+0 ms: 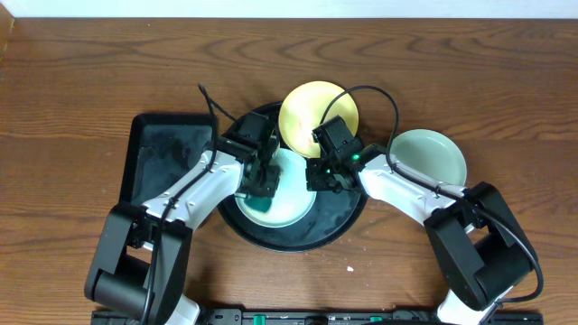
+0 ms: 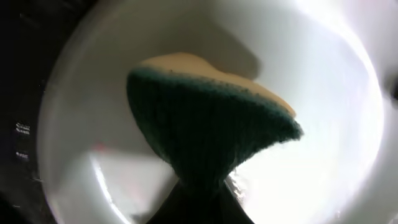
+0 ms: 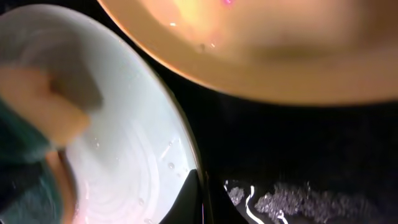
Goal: Clean dirty plates on tray and stack at the side
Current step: 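Scrub the second mint plate with the sponge in the left gripper, then move the left gripper with sponge back beside the black dish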
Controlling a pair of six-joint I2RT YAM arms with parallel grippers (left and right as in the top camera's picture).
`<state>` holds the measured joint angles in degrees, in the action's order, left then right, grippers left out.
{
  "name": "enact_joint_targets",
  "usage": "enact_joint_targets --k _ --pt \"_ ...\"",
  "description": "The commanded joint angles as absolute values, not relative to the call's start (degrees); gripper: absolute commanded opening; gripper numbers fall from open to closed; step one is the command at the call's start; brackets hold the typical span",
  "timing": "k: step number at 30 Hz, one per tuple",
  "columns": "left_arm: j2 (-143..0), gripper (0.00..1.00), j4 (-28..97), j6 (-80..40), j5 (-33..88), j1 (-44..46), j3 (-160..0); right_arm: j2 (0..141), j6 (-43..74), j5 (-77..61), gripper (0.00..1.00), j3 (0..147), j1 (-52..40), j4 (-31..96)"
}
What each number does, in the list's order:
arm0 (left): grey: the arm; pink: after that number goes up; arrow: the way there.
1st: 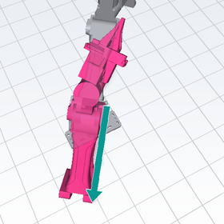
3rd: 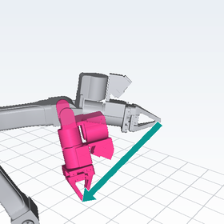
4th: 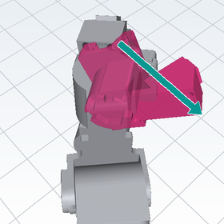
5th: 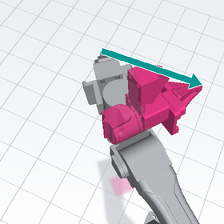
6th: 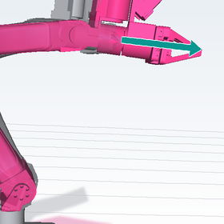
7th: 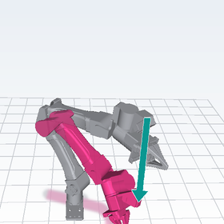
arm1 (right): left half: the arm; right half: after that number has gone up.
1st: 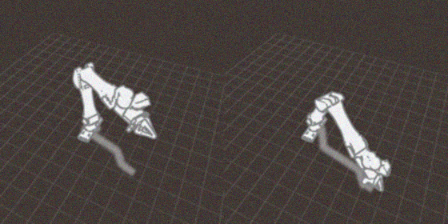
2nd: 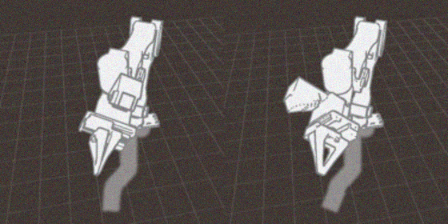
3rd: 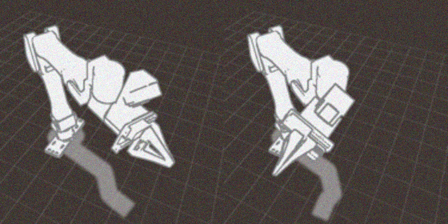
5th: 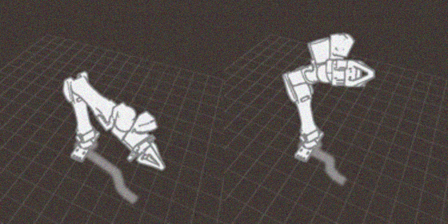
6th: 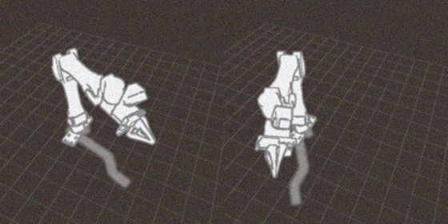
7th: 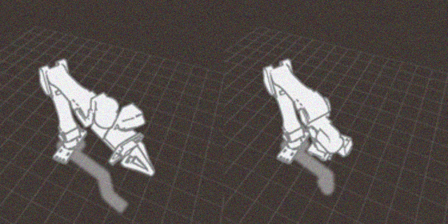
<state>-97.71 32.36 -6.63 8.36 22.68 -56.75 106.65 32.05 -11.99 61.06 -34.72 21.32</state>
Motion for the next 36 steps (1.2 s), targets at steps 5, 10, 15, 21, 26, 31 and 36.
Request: enact_joint_targets --k 5,10,15,21,26,31,36 --pt "-98.17 0.08 22.90 -13.82 -15.05 22.41 -56.90 107.04 32.75 -11.88 0.01 62.08 -35.03 21.19" --pt "-98.17 0.07 16.49 -12.43 -21.80 22.41 -56.90 107.04 32.75 -11.86 0.01 62.08 -35.03 21.17" --pt "-98.17 0.07 15.57 -11.46 -19.64 22.59 -56.90 107.04 32.73 -11.88 0.01 62.08 -35.03 21.23" --pt "-98.17 0.07 23.24 -11.49 -4.97 22.59 -56.88 107.04 32.73 -11.88 0.01 62.08 -35.00 21.21" --pt "-98.17 0.07 25.21 -11.46 7.03 22.59 -56.88 107.04 32.73 -11.88 0.01 62.08 -34.94 21.21" --pt "-97.84 0.08 22.76 -11.46 9.85 22.57 -57.01 107.04 32.73 -11.88 0.01 62.08 -34.92 21.19" --pt "-96.07 0.07 22.83 -12.03 6.83 21.10 -60.01 107.04 32.53 -12.16 0.01 62.08 -34.92 21.23"
